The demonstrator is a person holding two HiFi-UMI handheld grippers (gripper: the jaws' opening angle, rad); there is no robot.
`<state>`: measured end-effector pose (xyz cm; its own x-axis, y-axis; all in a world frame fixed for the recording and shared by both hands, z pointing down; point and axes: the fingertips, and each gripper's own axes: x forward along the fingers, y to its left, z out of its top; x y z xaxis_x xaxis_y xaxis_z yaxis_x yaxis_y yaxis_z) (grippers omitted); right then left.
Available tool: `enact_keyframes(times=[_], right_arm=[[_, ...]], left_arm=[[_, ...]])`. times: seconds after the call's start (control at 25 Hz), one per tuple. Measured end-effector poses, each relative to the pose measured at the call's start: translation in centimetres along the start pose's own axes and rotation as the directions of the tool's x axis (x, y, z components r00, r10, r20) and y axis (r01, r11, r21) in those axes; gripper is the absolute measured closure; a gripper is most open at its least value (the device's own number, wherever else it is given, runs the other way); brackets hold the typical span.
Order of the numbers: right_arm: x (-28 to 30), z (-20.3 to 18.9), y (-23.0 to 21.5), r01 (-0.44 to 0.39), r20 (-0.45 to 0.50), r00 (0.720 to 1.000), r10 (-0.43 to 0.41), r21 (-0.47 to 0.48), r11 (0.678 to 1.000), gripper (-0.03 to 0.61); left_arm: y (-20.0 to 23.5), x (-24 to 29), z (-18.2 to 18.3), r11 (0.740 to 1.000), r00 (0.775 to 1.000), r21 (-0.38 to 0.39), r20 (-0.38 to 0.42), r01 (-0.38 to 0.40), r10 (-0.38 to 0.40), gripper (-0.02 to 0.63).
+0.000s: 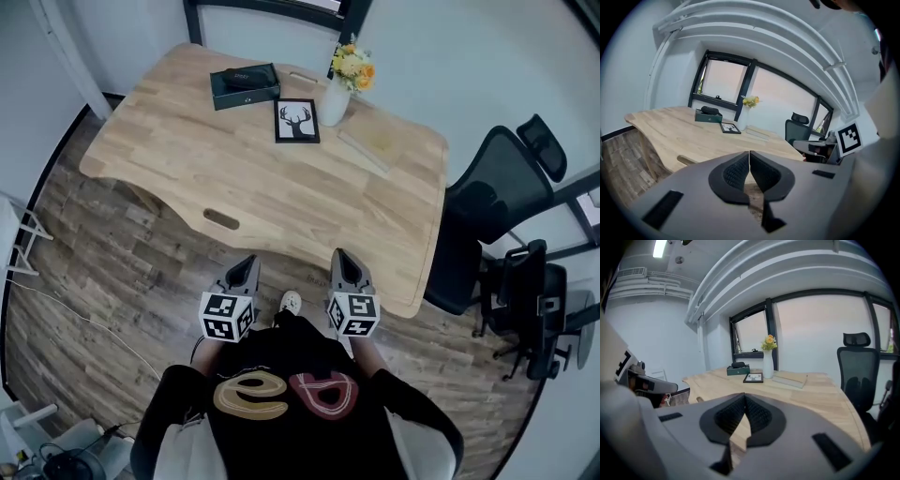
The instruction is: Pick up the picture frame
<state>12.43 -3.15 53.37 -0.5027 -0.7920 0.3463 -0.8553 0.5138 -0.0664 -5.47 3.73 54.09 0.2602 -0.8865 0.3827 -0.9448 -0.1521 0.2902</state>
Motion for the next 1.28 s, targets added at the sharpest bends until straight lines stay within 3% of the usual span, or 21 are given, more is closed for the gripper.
enact_keyframes(times=[0.52,0.64,1.28], right_arm=[[4.9,2.3,-10.0,-0.037,-0.01,0.999,0.037,-0.068,0.997,0.568],[5.0,2.3,-11.6,-0.028,-0.009,1.0,0.027,-0.032,0.999,0.569],[8.2,3.5,-12.7,-0.038,-0.049,0.998,0.038,0.01,0.999,0.568]], left_arm=[[-3.5,9.8,3.0,0.997,0.998,-0.046,0.016,-0.066,0.067,0.595],[-4.1,10.8,3.1,0.997,0.998,-0.041,0.008,-0.069,0.07,0.595],[-1.1,13.3,5.4,0.978,0.979,-0.049,0.003,-0.203,0.203,0.595]])
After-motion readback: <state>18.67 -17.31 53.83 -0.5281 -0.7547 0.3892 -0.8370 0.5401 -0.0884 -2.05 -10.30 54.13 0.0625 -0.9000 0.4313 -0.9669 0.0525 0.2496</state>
